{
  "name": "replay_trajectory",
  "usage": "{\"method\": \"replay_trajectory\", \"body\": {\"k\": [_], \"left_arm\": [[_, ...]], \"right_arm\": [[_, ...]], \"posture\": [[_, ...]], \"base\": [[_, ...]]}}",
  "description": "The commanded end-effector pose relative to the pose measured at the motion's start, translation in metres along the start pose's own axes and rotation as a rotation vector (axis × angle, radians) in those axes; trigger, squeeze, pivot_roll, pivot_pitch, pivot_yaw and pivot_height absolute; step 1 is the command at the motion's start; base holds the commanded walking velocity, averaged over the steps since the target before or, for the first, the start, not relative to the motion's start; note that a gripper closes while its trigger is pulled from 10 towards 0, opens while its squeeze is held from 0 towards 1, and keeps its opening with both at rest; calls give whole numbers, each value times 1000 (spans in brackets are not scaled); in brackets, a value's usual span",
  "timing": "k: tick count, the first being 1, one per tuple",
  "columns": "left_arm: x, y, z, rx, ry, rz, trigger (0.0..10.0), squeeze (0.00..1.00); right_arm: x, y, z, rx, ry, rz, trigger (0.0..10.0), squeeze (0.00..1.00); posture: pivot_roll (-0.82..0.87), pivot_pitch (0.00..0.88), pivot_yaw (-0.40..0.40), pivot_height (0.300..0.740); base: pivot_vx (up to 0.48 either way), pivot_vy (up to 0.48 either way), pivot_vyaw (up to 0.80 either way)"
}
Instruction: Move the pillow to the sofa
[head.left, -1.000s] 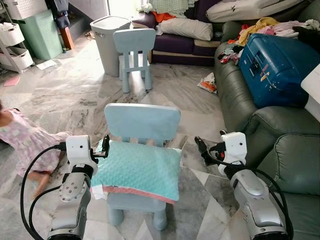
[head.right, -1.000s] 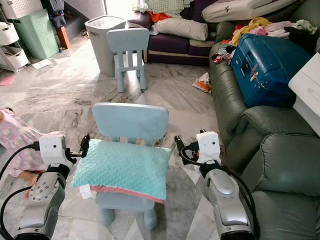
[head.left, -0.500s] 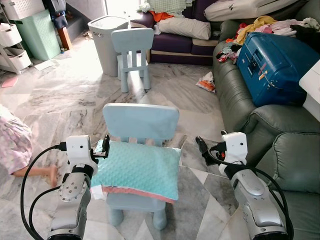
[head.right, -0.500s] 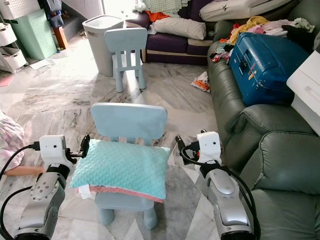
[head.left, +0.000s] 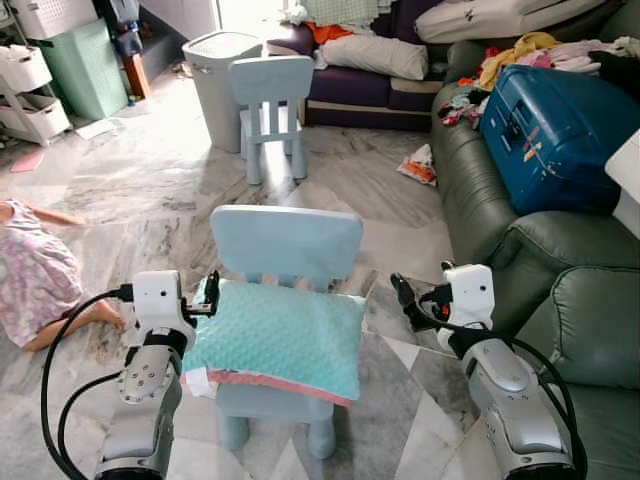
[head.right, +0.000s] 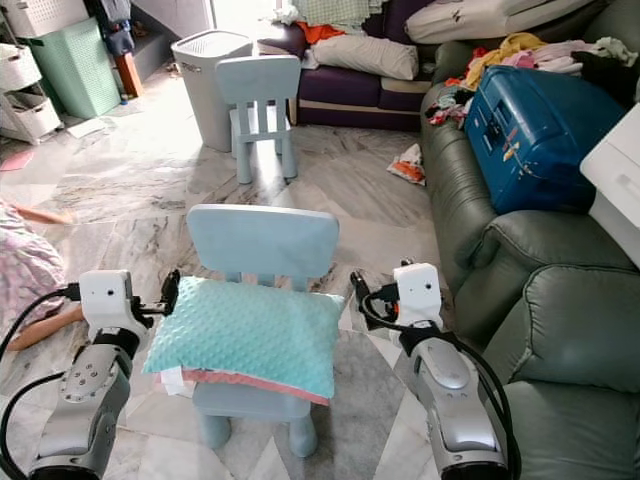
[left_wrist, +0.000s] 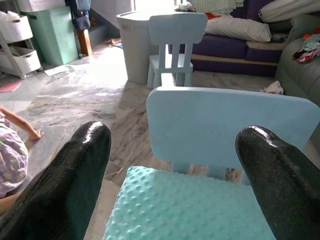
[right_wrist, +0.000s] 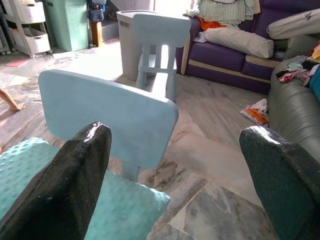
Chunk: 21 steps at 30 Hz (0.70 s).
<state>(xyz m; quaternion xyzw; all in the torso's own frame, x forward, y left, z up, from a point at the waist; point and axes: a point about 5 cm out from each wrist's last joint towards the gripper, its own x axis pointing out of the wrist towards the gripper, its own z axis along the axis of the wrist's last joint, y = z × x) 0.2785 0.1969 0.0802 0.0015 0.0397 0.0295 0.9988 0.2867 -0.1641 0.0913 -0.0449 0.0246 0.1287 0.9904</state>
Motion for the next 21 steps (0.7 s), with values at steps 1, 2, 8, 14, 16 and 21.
{"method": "replay_trajectory", "body": {"k": [1,2,8,14,16,21], "left_arm": [[-1,0,-4,9,19,-6,10000,0],[-1,0,-4,10,19,-7,10000,0],[-1,0,-4,12,19,-7,10000,0],[-1,1,-4,18,19,1,10000,0],[-2,2,-4,25,18,11,10000,0],[-3,4,-3,39,16,29,10000,0]], "right_arm": [[-2,-2,-4,2,18,1,10000,0],[-2,-2,-4,1,19,1,10000,0],[-2,-2,-4,0,20,4,10000,0],[-2,-2,-5,-2,24,4,10000,0],[-2,-1,-6,-2,27,4,10000,0],[-3,-1,-9,-3,35,4,10000,0]], "posture": [[-114,0,-44,677],[-114,0,-44,672],[-113,0,-44,637],[-111,0,-46,607],[-110,0,-45,592],[-109,0,-48,572]], "base": [[0,0,0],[0,0,0],[0,0,0],[0,0,0],[0,0,0],[0,0,0]]}}
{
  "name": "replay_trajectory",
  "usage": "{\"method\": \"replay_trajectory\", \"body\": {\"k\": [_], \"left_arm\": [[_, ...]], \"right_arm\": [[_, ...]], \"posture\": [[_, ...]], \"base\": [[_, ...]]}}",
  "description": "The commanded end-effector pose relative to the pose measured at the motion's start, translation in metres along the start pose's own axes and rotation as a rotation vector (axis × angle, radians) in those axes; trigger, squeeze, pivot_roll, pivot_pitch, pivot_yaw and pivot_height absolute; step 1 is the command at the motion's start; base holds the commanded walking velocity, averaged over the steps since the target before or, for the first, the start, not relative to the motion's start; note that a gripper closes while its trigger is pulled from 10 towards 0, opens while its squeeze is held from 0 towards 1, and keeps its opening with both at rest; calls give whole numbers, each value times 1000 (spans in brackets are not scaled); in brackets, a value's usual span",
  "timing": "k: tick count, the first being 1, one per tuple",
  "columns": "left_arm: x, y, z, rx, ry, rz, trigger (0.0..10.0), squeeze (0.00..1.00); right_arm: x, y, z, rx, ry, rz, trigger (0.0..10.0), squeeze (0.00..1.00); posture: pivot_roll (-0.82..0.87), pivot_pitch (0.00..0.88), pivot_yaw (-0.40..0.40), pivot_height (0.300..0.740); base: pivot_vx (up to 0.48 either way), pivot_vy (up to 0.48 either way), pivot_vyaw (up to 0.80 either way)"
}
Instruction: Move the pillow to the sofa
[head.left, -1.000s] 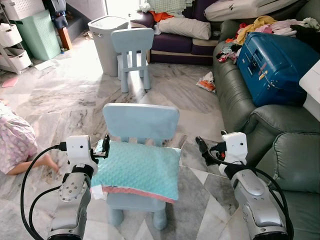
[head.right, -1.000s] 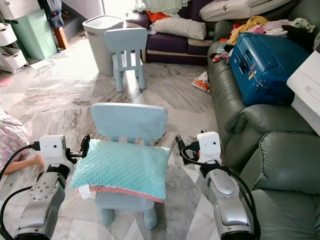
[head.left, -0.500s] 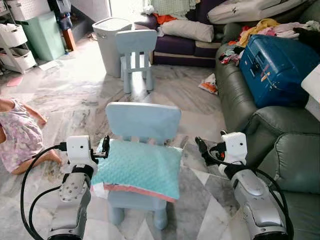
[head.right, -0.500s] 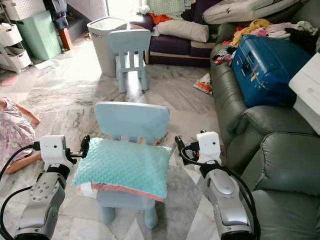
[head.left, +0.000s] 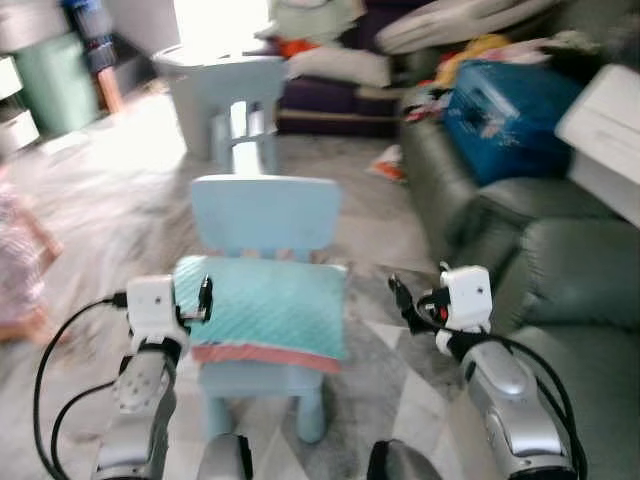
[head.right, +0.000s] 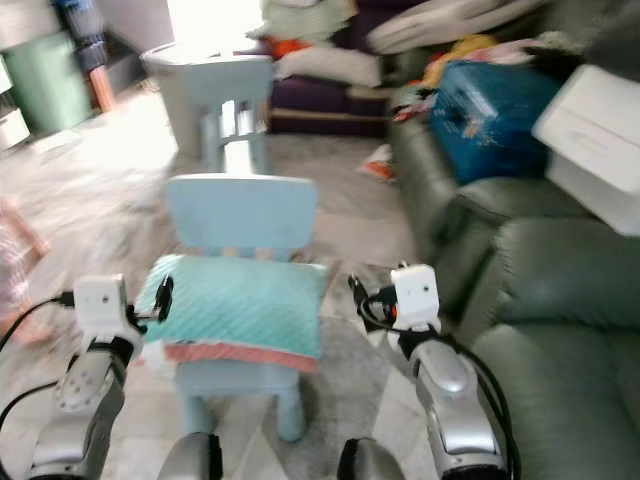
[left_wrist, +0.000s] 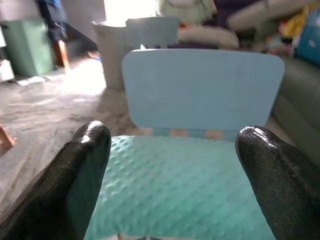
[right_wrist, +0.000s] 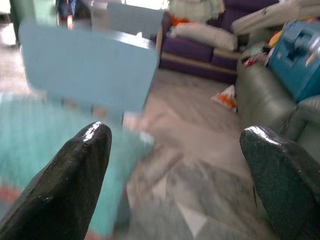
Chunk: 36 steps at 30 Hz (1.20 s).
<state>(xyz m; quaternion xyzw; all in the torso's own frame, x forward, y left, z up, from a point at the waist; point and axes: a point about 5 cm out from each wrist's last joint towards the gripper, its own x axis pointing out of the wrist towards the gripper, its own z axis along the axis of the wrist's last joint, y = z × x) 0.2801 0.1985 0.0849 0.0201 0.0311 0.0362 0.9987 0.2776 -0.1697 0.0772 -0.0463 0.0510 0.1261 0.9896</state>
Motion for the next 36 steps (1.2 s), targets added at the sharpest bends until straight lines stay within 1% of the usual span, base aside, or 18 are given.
{"method": "replay_trajectory", "body": {"k": [1,4,7,8,14,22,24,25,27,29,32,36], "left_arm": [[-4,6,-9,19,35,35,10000,0],[-5,12,-9,50,37,70,10000,0],[-5,14,-9,60,40,85,10000,0],[-4,17,-9,77,38,103,10000,0],[-4,21,-7,113,31,141,10000,0],[-4,23,-6,121,30,161,10000,0],[-3,25,-4,131,21,180,10000,0],[-3,25,-4,131,21,180,10000,0],[0,31,0,152,7,205,10000,0],[2,33,1,152,5,207,10000,0],[6,40,6,158,-6,233,10000,0],[10,55,18,170,-40,298,10000,0]], "right_arm": [[5,1,5,-8,-13,7,10000,0],[5,0,4,-10,-9,7,10000,0],[5,0,3,-10,-9,7,10000,0],[4,0,3,-11,-6,6,10000,0],[4,0,1,-13,-2,8,10000,0],[5,2,1,-15,-3,18,10000,0],[7,2,3,-19,-12,23,10000,0],[7,2,3,-19,-12,23,10000,0],[10,2,8,-31,-28,30,10000,0],[12,1,11,-37,-36,32,10000,0],[18,-1,18,-44,-56,30,10000,0],[24,-4,28,-53,-85,35,10000,0]], "posture": [[-109,0,-48,562],[-109,0,-48,542],[-109,0,-48,527],[-111,0,-48,517],[-109,0,-49,477],[-107,0,-49,422],[-105,0,-49,403],[-105,0,-49,403],[-104,0,-49,385],[-104,0,-48,376],[-104,0,-48,363],[-100,0,-50,363]], "base": [[0,0,0],[0,0,0],[0,0,0],[0,0,0],[0,0,0],[0,0,0],[0,0,0],[0,0,0],[0,0,0],[0,0,0],[0,0,0],[0,0,0]]}}
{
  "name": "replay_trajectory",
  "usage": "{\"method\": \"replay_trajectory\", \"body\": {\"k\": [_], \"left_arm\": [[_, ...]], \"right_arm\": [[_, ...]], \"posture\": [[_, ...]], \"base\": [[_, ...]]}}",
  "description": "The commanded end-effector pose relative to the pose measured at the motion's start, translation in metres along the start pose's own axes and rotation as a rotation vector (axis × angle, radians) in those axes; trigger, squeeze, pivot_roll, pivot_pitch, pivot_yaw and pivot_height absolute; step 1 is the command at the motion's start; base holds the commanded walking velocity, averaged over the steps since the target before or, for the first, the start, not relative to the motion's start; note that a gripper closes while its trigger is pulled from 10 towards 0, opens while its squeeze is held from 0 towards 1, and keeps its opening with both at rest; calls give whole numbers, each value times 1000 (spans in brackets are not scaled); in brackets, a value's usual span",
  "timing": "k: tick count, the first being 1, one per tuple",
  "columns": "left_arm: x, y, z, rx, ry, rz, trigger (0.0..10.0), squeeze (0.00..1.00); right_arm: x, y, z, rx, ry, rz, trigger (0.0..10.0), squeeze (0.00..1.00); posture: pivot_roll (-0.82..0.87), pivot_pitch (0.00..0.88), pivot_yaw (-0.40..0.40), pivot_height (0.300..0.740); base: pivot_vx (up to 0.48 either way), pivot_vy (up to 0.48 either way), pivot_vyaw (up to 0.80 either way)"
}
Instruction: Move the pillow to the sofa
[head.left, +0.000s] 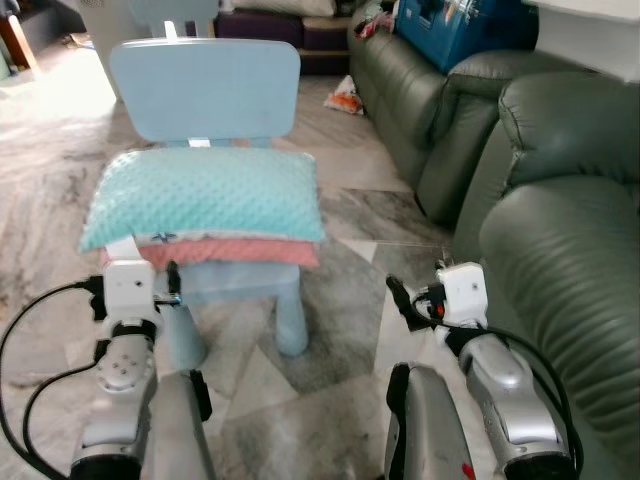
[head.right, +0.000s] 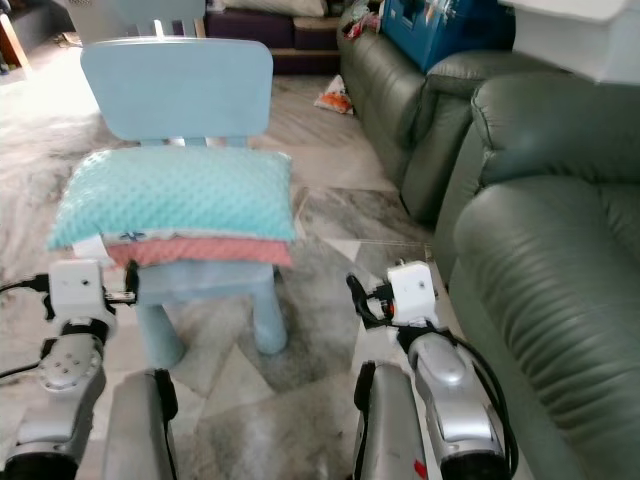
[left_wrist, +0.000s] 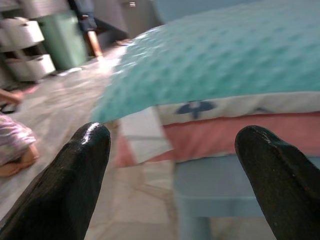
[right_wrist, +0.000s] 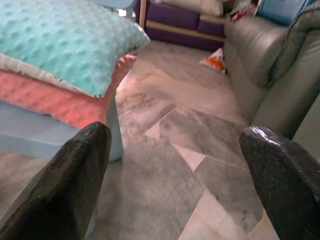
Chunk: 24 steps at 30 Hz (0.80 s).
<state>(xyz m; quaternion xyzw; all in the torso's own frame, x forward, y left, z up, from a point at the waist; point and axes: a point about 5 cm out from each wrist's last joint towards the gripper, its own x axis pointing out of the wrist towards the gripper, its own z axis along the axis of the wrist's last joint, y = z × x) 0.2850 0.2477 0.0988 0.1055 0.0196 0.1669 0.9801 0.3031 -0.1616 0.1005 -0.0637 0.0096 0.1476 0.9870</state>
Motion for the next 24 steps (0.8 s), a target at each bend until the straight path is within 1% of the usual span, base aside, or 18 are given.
{"method": "replay_trajectory", "body": {"k": [1,3,4,5,7,8,10,11,14,16,17,18,20,22,23,24], "left_arm": [[4,6,4,5,-15,30,10000,0],[15,24,16,11,-55,113,10000,0],[18,29,20,9,-66,135,10000,0],[18,31,21,9,-71,140,10000,0],[27,46,27,5,-79,184,10000,0],[29,50,29,-3,-79,196,10000,0],[30,54,30,-13,-80,208,10000,0],[33,58,34,-34,-85,229,10000,0],[39,61,45,-9,-113,235,10000,0],[39,63,47,-7,-118,238,10000,0],[42,68,48,-12,-117,245,10000,0],[42,68,48,-12,-117,245,10000,0],[47,73,50,-40,-106,270,10000,0],[55,77,55,-64,-113,278,10000,0],[62,77,62,-76,-118,266,10000,0],[62,77,62,-76,-118,266,10000,0]], "right_arm": [[1,-4,1,-6,-6,-2,10000,0],[13,-5,18,-9,-57,18,10000,0],[17,-6,23,6,-74,21,10000,0],[17,-5,24,10,-79,24,10000,0],[29,-5,37,9,-107,54,10000,0],[32,-5,41,12,-115,58,10000,0],[34,-5,43,14,-123,62,10000,0],[40,-6,49,20,-136,61,10000,0],[50,-4,62,31,-170,69,10000,0],[50,-3,64,33,-179,72,10000,0],[54,1,70,47,-199,82,10000,0],[54,1,70,47,-199,82,10000,0],[60,7,74,75,-215,91,10000,0],[71,15,83,131,-235,98,10000,0],[80,22,94,176,-264,108,10000,0],[80,22,94,176,-264,108,10000,0]], "posture": [[-100,0,-50,363],[-92,0,-53,363],[-92,0,-53,363],[-87,0,-54,363],[-73,0,-58,363],[-67,0,-58,363],[-64,0,-57,363],[-55,0,-54,363],[-49,0,-49,363],[-49,9,-44,363],[-49,23,-40,363],[-49,23,-40,363],[-51,36,-37,363],[-50,44,-33,363],[-41,57,-31,363],[-41,57,-31,363]], "base": [[0,0,0],[0,0,0],[0,0,0],[0,0,0],[0,0,0],[0,0,0],[0,0,0],[0,0,0],[0,0,0],[0,0,0],[0,0,0],[0,0,0],[0,0,0],[0,0,0],[0,0,0],[0,0,0]]}}
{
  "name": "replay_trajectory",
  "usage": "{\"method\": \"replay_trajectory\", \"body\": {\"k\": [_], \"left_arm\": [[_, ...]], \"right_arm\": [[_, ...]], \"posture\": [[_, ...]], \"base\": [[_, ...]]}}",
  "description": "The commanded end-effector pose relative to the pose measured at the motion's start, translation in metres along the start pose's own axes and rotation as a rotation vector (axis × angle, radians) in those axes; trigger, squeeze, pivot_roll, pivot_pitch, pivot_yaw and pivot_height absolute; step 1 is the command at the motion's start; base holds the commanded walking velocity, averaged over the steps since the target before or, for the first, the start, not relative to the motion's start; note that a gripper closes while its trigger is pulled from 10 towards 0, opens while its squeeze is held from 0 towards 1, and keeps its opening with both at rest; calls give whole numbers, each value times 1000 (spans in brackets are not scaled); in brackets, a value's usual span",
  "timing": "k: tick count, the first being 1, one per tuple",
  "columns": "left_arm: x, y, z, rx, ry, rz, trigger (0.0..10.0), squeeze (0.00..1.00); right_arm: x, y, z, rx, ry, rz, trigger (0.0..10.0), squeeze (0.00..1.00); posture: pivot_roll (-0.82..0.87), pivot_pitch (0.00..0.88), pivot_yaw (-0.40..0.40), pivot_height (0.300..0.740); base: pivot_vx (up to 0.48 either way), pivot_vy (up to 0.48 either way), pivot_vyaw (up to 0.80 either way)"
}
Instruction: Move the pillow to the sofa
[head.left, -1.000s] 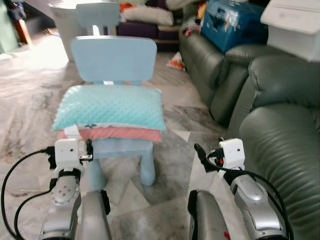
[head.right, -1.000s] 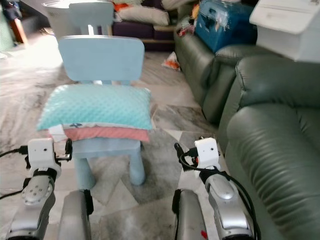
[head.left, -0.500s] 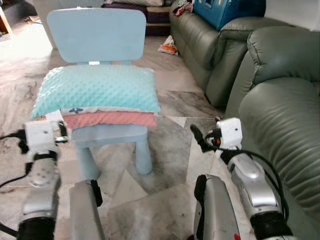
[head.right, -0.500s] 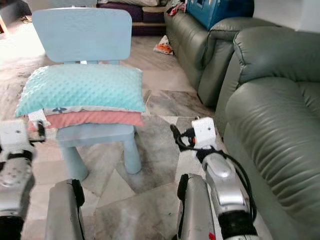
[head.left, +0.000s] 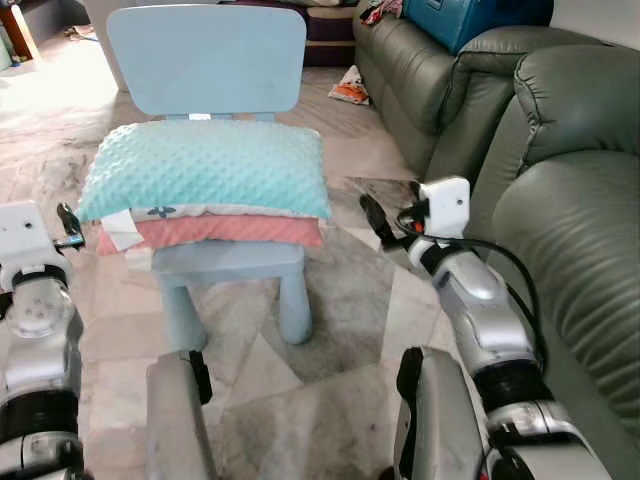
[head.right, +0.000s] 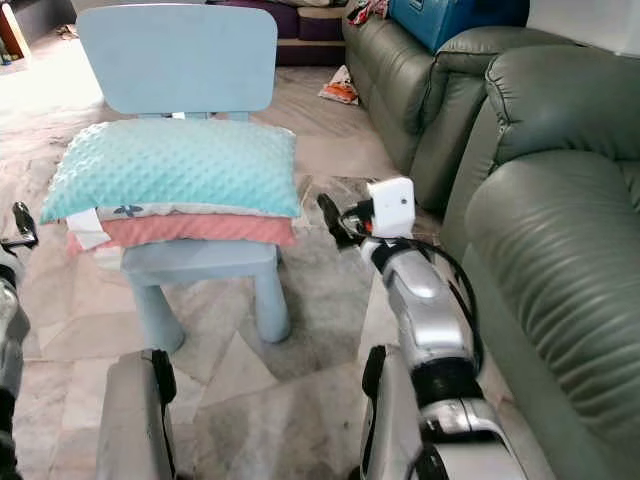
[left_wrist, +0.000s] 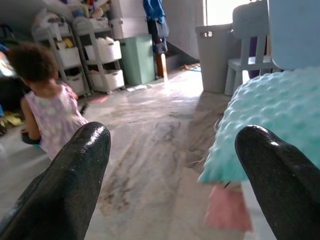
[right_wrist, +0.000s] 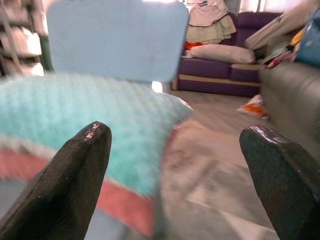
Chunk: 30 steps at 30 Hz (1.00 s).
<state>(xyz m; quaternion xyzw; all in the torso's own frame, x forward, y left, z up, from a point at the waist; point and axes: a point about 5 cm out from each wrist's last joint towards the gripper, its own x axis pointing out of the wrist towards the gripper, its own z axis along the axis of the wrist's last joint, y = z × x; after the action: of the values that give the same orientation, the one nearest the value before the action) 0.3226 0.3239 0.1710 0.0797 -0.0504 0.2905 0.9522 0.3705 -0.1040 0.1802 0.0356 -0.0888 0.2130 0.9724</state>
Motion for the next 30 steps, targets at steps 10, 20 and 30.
{"method": "replay_trajectory", "body": {"k": [10,20,30], "left_arm": [[28,-11,10,-92,119,-99,10000,0],[47,-1,42,-92,45,-44,10000,0],[59,9,62,-263,70,8,10000,0]], "right_arm": [[24,26,15,181,-37,136,10000,0],[28,32,10,186,-17,146,10000,0],[43,19,29,166,-24,158,10000,0]], "posture": [[-36,142,-30,363],[-33,264,-32,363],[-37,321,-40,363]], "base": [[0,0,0],[0,0,0],[0,0,0]]}}
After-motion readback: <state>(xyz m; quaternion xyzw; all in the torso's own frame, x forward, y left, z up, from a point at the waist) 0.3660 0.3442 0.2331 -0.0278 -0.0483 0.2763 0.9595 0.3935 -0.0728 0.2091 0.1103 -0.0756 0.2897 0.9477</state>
